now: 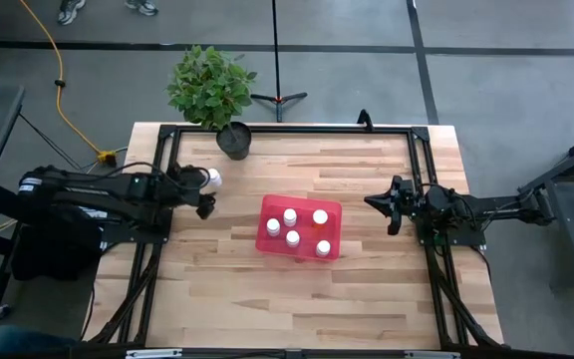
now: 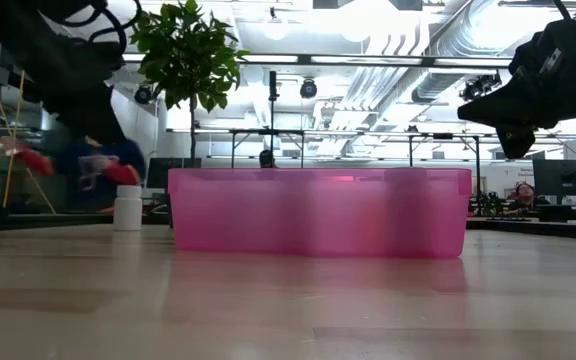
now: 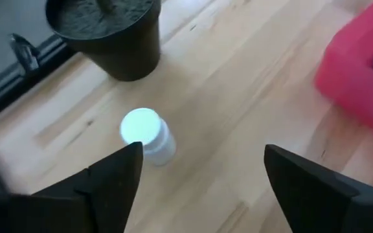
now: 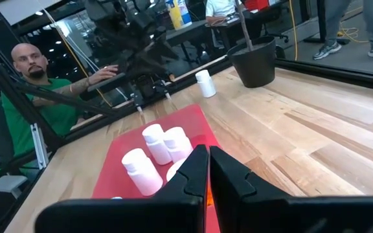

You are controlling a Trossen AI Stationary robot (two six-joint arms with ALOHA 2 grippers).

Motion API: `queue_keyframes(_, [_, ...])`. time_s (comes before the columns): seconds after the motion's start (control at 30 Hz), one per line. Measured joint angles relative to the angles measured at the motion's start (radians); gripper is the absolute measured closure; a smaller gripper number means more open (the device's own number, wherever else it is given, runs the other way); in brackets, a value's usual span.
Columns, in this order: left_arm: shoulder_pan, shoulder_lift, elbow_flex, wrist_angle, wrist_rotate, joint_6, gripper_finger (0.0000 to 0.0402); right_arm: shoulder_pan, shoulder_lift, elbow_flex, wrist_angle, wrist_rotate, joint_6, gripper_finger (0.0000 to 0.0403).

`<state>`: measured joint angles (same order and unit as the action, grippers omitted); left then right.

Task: Pick and place pill bottles into a basket
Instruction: Put the white medicine bottle into the bin

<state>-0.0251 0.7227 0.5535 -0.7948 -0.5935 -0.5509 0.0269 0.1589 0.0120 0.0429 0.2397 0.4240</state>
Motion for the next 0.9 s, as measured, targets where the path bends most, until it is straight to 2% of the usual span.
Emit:
queue_keyframes(0.13, [0.0,0.001,-0.037,0.109,-0.013,-0.026,0.0057,0.0,0.0,0.0,0.0,0.006,0.003,0.0396])
queue_keyframes(0.27, [0.0,0.001,-0.078,0.12,-0.062,-0.051,0.0075,0.0,0.0,0.0,0.005,0.037,0.002,0.0396])
queue_keyframes(0.5, [0.0,0.001,-0.11,0.132,-0.203,-0.248,0.0085,0.0,0.0,0.0,0.007,0.066,-0.004,0.0396])
queue_keyframes(0.63, [0.009,0.003,-0.11,0.219,-0.233,-0.296,0.008,0.0,0.0,0.0,0.007,0.066,-0.003,0.0396])
queue_keyframes(0.73, [0.075,0.028,-0.11,0.254,-0.199,-0.383,0.0084,0.0,0.0,0.0,0.008,0.073,-0.003,0.0396])
queue_keyframes(0.9, [0.231,0.079,-0.11,0.256,-0.037,-0.471,0.0098,0.0,0.0,0.0,0.008,0.076,0.005,0.0396])
